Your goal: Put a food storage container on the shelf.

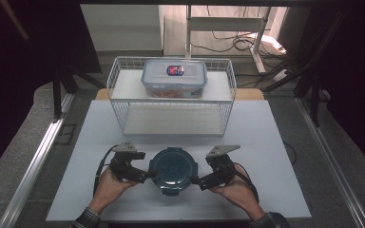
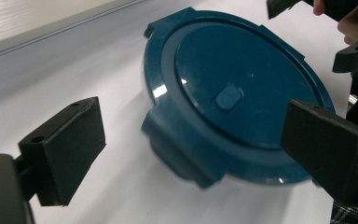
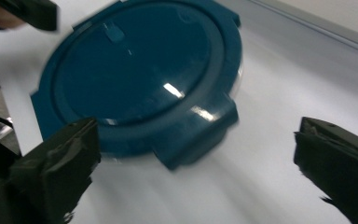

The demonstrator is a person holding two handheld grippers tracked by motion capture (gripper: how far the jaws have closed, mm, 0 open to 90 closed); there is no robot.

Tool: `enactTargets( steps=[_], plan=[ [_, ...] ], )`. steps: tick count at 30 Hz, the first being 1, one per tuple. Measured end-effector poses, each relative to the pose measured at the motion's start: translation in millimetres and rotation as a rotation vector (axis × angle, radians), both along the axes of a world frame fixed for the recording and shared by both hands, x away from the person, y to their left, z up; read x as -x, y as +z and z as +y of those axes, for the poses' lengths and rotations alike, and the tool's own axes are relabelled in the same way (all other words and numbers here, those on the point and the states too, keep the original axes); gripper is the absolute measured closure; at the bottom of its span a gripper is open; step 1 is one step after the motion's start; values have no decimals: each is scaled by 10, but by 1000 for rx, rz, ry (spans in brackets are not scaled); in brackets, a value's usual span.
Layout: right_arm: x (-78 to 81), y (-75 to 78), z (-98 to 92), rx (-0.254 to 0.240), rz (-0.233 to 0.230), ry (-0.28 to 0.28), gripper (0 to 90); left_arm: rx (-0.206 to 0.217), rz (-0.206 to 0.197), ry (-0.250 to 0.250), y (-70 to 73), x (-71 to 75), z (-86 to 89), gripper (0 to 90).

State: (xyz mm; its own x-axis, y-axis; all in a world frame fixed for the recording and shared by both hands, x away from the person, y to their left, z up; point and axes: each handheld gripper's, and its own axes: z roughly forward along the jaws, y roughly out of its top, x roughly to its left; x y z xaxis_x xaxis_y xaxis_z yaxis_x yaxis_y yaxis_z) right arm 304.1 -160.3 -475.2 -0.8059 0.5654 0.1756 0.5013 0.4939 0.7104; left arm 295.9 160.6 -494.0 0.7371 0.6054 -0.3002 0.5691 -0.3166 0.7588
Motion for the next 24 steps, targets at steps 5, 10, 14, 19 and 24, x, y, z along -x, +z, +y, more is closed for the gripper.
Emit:
enactTargets(
  steps=[5,10,14,19,24],
  plan=[
    [-134,-17,62,-31,45,-31,101,-15,60,22,-61,-71,-8,125],
    [-193,-73,5,-41,68,-71,237,20,124,40,-136,-66,134,200],
    [-231,-134,-27,-88,187,-52,284,120,232,-48,-221,-63,129,310],
    [-246,-199,-62,-156,332,-41,368,158,247,-38,-242,-73,183,362],
    [-286,-218,-94,-190,399,-57,417,198,290,-38,-288,-123,213,370]
  ],
)
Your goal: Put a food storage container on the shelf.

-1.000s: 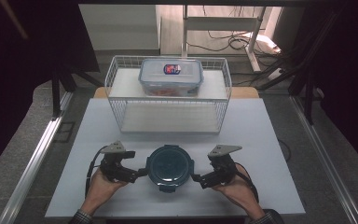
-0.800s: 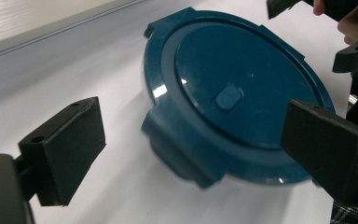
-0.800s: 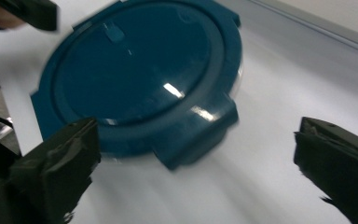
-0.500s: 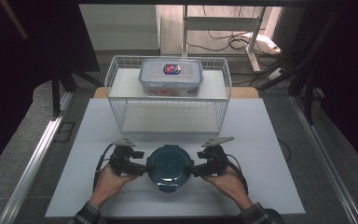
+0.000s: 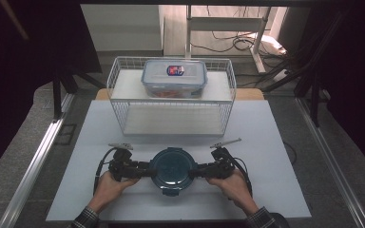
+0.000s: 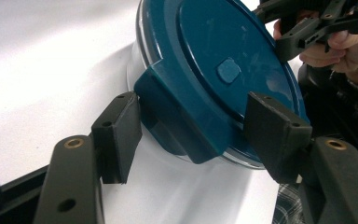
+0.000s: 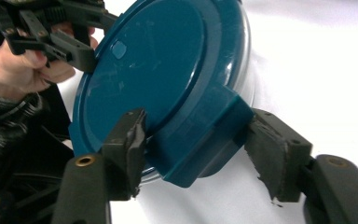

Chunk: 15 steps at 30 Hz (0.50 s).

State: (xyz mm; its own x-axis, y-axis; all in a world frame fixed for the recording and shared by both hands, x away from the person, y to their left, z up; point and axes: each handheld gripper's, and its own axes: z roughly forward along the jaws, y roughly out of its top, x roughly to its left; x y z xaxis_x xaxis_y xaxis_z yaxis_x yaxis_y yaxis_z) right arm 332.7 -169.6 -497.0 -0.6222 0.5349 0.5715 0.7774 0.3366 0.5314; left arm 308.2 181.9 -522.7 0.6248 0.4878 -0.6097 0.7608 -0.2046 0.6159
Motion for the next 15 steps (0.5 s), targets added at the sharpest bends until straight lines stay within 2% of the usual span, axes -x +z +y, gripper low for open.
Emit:
enactTargets(
  steps=[2,5,7,10,15],
  plan=[
    [-26,-16,-28,-20,30,-11,437,49,51,-8,-60,-40,19,374],
    [-35,-22,-37,-27,49,-19,444,83,90,-13,-97,-57,36,385],
    [-32,-20,-35,-26,49,-23,447,80,88,-3,-86,-46,33,393],
    [-16,0,-48,-26,43,-23,480,115,84,2,-71,-23,67,461],
    [91,46,-84,-32,8,-16,508,108,7,-1,-11,103,68,502]
  ],
)
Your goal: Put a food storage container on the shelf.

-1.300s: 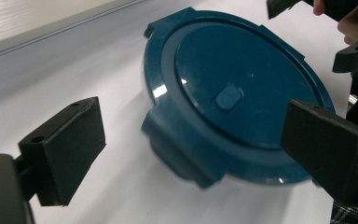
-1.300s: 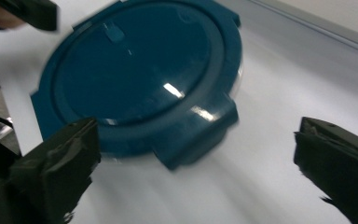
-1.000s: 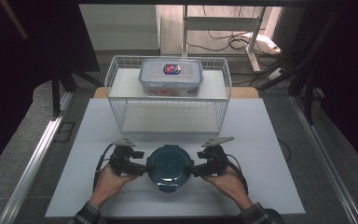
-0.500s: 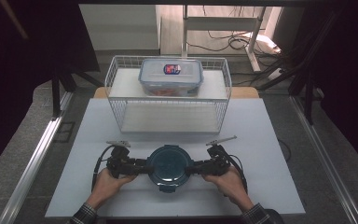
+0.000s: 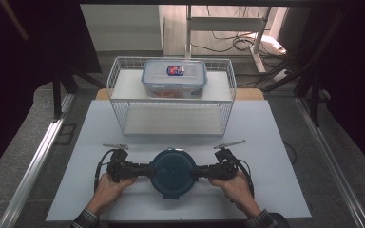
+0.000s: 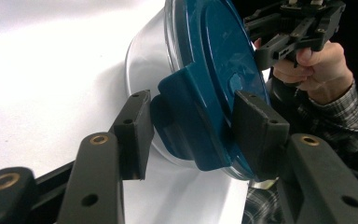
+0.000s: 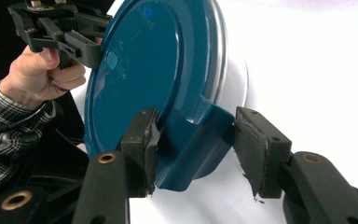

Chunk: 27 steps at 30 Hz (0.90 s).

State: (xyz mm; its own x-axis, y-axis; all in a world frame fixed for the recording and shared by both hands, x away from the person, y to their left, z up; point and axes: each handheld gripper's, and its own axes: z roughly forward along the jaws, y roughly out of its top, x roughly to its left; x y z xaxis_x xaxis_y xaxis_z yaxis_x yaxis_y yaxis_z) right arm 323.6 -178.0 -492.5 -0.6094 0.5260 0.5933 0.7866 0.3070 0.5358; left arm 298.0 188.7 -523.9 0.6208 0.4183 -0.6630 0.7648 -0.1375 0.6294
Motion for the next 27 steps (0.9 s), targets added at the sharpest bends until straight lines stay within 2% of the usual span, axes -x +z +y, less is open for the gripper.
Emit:
enactTargets(
  steps=[3,6,7,11,15,20,22,24,27],
  plan=[
    [45,-28,-32,-41,47,-3,498,-2,-38,-5,16,85,22,522],
    [85,-70,-33,-105,102,-2,537,-11,-51,-3,20,174,55,536],
    [102,-71,-26,-112,106,-4,545,-15,-54,1,25,198,58,540],
    [170,-15,15,-96,61,-2,561,-27,-48,42,51,326,66,554],
    [220,30,50,-83,21,-10,564,-7,-25,83,38,389,77,567],
    [209,26,35,-93,19,-20,563,-2,-18,112,65,372,54,573],
    [212,48,32,-82,-15,-19,562,-7,-25,122,82,350,42,575],
    [219,83,37,-71,-45,-20,562,7,-26,131,98,327,39,574],
    [206,135,22,-80,-61,-25,563,7,-48,137,164,305,26,574]
  ],
)
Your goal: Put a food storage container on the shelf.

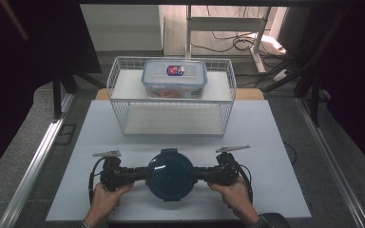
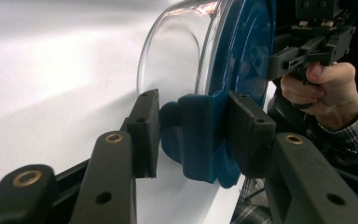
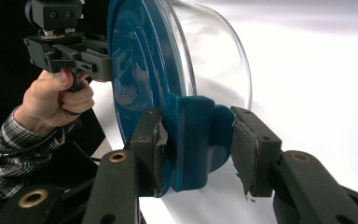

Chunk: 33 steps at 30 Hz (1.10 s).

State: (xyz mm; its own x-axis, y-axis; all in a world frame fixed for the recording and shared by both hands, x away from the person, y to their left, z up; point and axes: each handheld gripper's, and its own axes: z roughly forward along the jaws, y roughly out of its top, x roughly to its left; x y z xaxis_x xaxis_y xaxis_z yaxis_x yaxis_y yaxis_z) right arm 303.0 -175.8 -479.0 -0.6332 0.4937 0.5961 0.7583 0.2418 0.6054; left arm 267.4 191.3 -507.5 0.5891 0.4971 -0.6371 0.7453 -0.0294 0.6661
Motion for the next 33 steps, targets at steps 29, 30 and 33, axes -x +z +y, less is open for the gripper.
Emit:
enactTargets(
  steps=[29,30,33],
  plan=[
    [-315,662,-29,-38,-171,-6,562,-24,-145,40,704,-283,-50,567],
    [-324,685,-29,-40,-173,-7,563,-26,-151,39,737,-295,-48,567],
    [-368,785,-29,-45,-192,-8,563,-26,-161,41,833,-333,-47,567]
  ],
)
